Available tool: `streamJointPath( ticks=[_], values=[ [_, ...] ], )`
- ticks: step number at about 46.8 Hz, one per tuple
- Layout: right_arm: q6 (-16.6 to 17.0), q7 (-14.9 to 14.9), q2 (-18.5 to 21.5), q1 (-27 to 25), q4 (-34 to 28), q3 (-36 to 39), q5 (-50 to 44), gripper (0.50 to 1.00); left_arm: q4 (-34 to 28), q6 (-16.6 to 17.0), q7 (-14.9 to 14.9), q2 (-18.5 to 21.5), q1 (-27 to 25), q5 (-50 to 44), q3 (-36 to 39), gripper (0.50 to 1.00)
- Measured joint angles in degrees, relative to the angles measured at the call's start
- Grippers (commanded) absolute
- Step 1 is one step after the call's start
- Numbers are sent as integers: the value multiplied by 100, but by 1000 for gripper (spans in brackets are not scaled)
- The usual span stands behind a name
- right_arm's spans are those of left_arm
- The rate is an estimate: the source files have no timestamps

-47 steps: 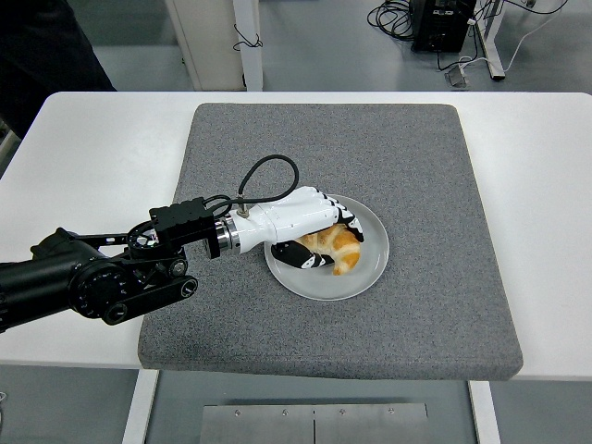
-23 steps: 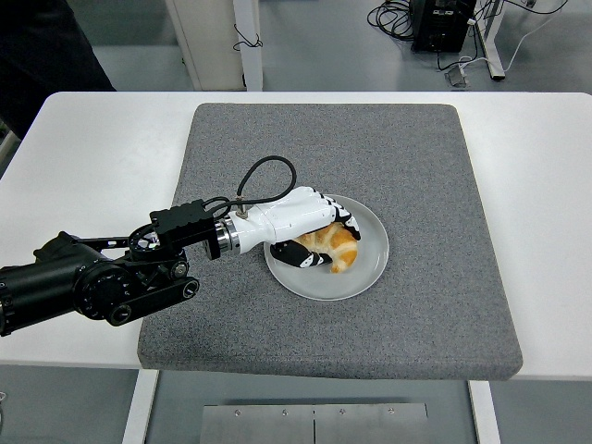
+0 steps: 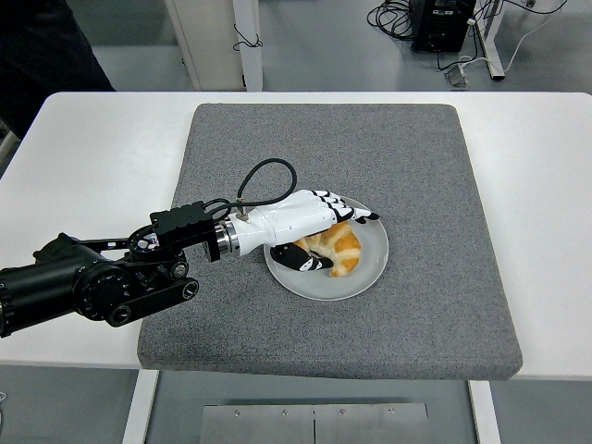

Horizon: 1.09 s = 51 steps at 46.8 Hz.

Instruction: Place the bread on the plate

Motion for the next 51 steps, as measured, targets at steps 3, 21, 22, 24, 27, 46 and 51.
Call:
streamJointPath(
  ticks=[3,21,22,24,27,46,51],
  values=[
    [1,0,0,0,0,0,0,1000,-2,-140,-139,0,0,-140,0,933],
    [1,0,0,2,0,0,0,1000,-3,-982,-291,73,-111,-1225,-32,960],
    [1,0,0,1,0,0,0,1000,-3,-1042,-292,81,-116,-1260,-39,961],
    [1,0,0,2,0,0,0,1000,-3,-1141,-314,92,-117,-1319,-68,961],
    [2,0,0,1,0,0,0,1000,-3,-1196,-357,101,-117,-1389,-100,964],
    [1,0,0,0,0,0,0,1000,7,-1181,-425,175,-65,-3343,-448,971],
    [4,0,0,1,0,0,0,1000,8,-1172,-433,176,22,-3729,-796,971]
  ],
)
